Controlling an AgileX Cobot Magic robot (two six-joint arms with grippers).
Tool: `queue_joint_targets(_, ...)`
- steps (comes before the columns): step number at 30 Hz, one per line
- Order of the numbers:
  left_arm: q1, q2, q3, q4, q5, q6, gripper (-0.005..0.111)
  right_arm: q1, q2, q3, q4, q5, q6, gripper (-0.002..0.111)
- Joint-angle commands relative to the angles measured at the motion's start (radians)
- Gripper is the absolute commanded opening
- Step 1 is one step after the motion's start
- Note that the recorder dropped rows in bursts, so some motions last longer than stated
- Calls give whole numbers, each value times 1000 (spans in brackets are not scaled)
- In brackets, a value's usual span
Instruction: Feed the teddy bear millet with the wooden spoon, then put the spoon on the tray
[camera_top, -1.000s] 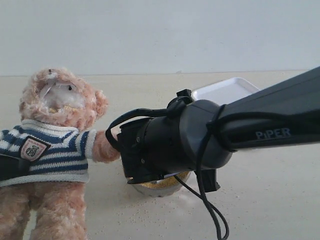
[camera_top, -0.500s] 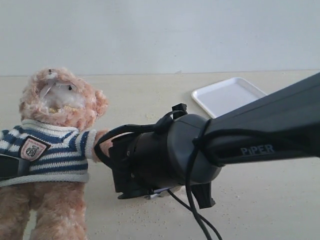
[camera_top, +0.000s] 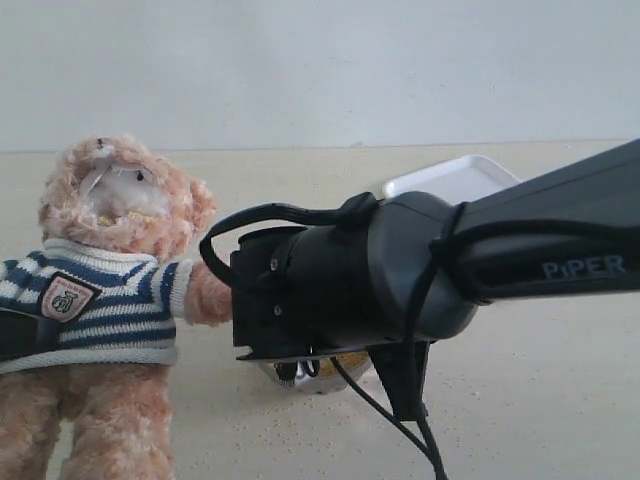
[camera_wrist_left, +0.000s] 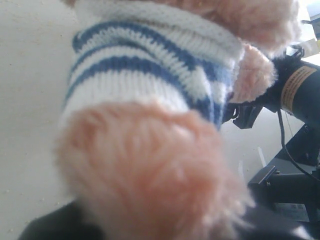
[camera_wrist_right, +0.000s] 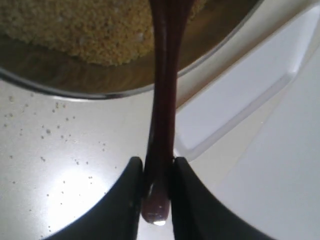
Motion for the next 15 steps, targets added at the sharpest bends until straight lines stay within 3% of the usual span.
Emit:
queue_joint_targets(1, 2, -10, 2, -23, 15, 3, 5, -13, -22, -4, 48, 6, 1, 0)
queue_joint_targets(15, 2, -10, 2, -23, 15, 3, 5, -74, -119, -4, 187, 6, -16, 0)
